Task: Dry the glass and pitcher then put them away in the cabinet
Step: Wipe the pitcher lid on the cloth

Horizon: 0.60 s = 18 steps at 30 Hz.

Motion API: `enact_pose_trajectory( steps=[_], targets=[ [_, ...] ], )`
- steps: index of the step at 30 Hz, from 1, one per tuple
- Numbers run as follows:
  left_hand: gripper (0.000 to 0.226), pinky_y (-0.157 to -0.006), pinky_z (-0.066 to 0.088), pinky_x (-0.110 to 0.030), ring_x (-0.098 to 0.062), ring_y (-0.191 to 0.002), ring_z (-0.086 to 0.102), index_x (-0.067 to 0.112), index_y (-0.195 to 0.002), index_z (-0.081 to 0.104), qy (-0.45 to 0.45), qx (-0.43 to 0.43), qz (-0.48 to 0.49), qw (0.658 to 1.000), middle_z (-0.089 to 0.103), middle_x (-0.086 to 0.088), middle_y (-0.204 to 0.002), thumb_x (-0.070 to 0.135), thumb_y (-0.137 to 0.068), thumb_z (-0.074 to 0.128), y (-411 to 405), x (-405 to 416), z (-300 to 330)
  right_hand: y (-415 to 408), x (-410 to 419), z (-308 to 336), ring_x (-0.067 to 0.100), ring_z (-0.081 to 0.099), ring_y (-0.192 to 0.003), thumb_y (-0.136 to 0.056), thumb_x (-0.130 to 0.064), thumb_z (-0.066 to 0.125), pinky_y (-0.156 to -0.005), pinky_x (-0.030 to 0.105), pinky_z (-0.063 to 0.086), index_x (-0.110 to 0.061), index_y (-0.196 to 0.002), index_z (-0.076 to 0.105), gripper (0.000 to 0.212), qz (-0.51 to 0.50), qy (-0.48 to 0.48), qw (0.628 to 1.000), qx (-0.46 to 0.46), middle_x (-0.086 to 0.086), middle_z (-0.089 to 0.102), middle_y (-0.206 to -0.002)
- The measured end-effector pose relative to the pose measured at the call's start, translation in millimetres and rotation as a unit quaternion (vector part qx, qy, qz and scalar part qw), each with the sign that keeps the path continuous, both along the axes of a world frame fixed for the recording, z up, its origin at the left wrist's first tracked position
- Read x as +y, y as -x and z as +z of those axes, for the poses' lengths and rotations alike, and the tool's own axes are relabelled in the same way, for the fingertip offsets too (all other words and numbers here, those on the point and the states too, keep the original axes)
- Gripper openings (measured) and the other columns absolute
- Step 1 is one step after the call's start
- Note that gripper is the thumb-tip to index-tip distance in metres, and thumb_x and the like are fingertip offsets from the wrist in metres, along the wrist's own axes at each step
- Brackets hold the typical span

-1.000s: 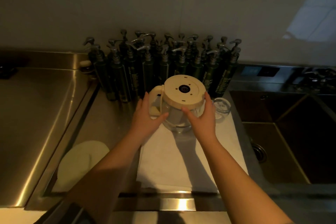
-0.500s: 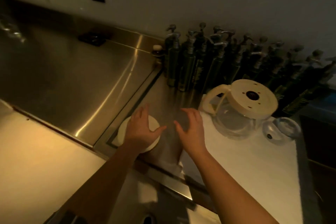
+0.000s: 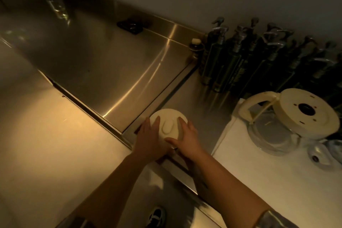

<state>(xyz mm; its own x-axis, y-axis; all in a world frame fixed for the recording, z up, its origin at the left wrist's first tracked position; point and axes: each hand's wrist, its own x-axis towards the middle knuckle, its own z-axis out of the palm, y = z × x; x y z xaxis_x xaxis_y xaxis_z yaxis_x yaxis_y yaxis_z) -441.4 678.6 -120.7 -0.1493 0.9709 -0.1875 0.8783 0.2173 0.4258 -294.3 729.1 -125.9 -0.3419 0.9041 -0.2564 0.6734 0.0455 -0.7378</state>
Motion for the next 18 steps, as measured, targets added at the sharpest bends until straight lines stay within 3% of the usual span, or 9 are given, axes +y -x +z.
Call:
enact_pose_trajectory(
  steps=[4,14,18],
  targets=[
    [0.118,-0.118,0.017,-0.048,-0.033,-0.147,0.002,0.022,-0.153,-0.002,0.007,-0.030,0.000,1.000,-0.001,-0.015,-0.160,0.055,-0.070,0.076,-2,1,-5,5,1,-7,0.028,0.009,-0.144,-0.083,-0.043,0.068,-0.116,0.040,0.019,-0.033,-0.149,0.024,0.080,-0.002,-0.016,1.000,-0.020,0.000,0.004,-0.159],
    [0.109,-0.116,0.021,-0.049,-0.031,-0.146,0.006,0.028,-0.153,0.004,-0.034,-0.047,-0.004,0.998,0.006,-0.008,-0.160,0.047,-0.073,0.076,-6,5,1,2,3,4,0.026,0.019,-0.137,-0.083,-0.048,0.066,-0.112,0.039,0.027,-0.036,-0.143,0.037,0.068,-0.055,-0.069,0.995,-0.042,0.005,0.018,-0.153],
    [0.108,-0.110,0.033,-0.054,-0.037,-0.139,0.028,0.018,-0.150,0.021,-0.106,-0.015,-0.081,0.991,0.028,-0.018,-0.152,0.048,-0.066,0.080,-15,10,8,-12,-1,18,0.026,0.024,-0.134,-0.082,-0.051,0.065,-0.108,0.034,0.030,-0.031,-0.143,0.039,0.069,-0.108,-0.106,0.986,-0.071,0.007,0.026,-0.148]
  ],
)
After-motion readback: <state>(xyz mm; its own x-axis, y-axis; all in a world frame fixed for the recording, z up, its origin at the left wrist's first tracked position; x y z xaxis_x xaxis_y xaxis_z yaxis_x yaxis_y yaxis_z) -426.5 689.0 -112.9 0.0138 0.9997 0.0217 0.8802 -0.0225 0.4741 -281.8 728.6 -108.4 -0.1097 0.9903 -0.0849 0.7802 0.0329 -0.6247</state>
